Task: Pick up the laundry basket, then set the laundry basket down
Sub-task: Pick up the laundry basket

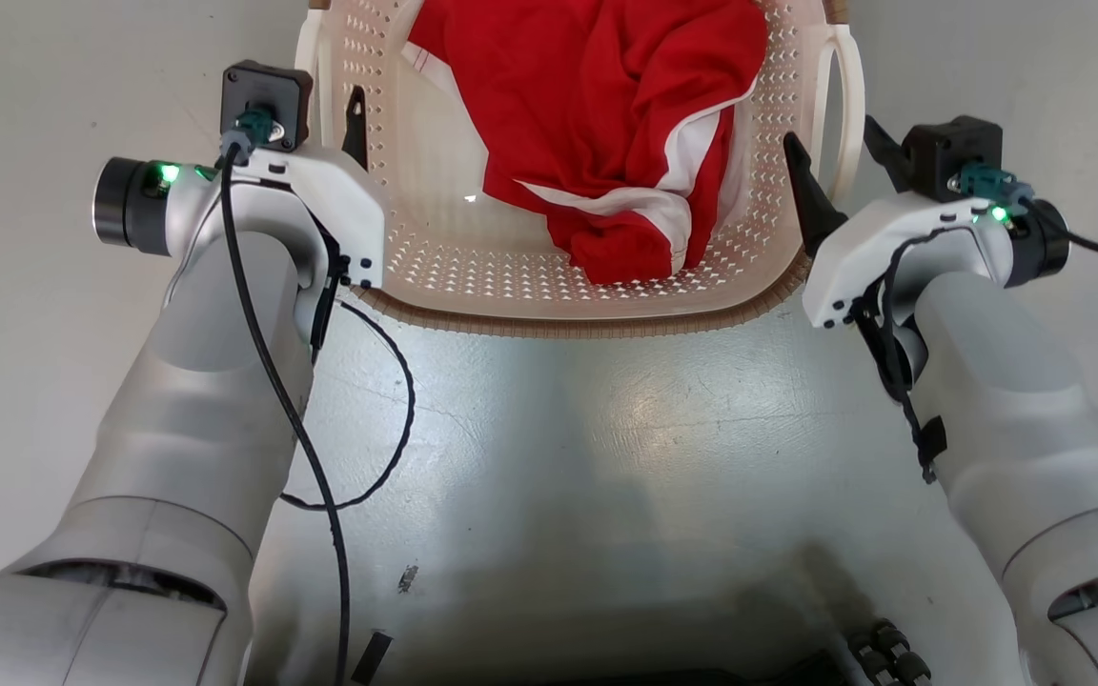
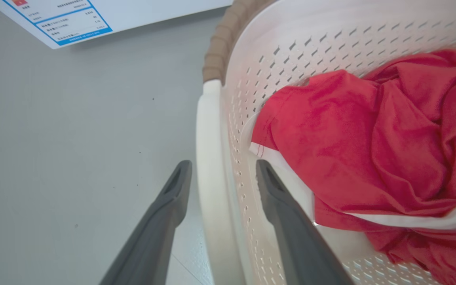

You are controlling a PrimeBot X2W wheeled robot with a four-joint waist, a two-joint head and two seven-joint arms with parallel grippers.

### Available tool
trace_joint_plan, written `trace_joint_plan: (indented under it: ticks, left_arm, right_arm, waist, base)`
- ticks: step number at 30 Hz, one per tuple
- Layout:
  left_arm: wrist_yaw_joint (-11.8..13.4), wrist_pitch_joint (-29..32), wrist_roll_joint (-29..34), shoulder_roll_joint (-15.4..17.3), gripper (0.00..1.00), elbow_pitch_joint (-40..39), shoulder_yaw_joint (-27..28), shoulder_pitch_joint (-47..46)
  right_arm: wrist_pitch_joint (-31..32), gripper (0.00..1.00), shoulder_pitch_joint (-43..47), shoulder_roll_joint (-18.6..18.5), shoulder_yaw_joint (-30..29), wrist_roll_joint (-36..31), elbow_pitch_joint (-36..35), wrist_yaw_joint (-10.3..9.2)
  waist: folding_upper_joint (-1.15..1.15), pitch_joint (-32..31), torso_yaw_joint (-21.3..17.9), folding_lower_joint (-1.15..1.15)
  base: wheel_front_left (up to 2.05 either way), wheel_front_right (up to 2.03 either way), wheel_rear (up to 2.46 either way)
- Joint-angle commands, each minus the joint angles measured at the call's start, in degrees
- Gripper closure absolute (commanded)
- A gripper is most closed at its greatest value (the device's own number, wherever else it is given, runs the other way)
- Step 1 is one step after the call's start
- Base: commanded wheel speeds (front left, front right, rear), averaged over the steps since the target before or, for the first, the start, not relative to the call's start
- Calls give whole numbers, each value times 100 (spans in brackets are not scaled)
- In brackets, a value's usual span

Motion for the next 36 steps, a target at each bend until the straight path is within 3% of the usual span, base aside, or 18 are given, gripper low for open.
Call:
trace_joint_plan:
  ticks: [1,3,8,12,29,35,36]
  left_arm:
    - [-18,-28,25,156,25,31,34,33]
    - [-39,-4,20,158,25,65,21,14]
    - [-60,151,33,204,42,170,-61,-111]
    - [-43,188,23,194,50,206,-116,-181]
    - [-46,280,-61,212,57,263,-292,-245]
    - [-12,266,-66,233,56,269,-367,-280]
    - [-7,266,-65,237,58,269,-381,-288]
  right_arm:
    - [-61,0,95,96,163,118,25,35]
    - [-61,0,70,96,222,163,56,35]
    - [-54,0,-47,96,506,430,162,35]
    - [-15,0,-99,96,715,625,215,35]
    - [-28,0,-229,96,1207,1186,317,35]
    - [-38,0,-259,96,1328,1397,313,35]
    - [-39,7,-271,96,1352,1431,310,35]
  waist:
    - [0,4,-11,0]
    - [0,10,-22,0]
    - [0,52,-68,0]
    - [0,65,-76,0]
    - [0,98,-87,0]
    - [0,112,-106,0]
    - [0,115,-111,0]
  base:
    - [0,0,0]
    - [0,0,0]
    - [0,0,0]
    - [0,0,0]
    - [0,0,0]
    - [0,0,0]
    - [0,0,0]
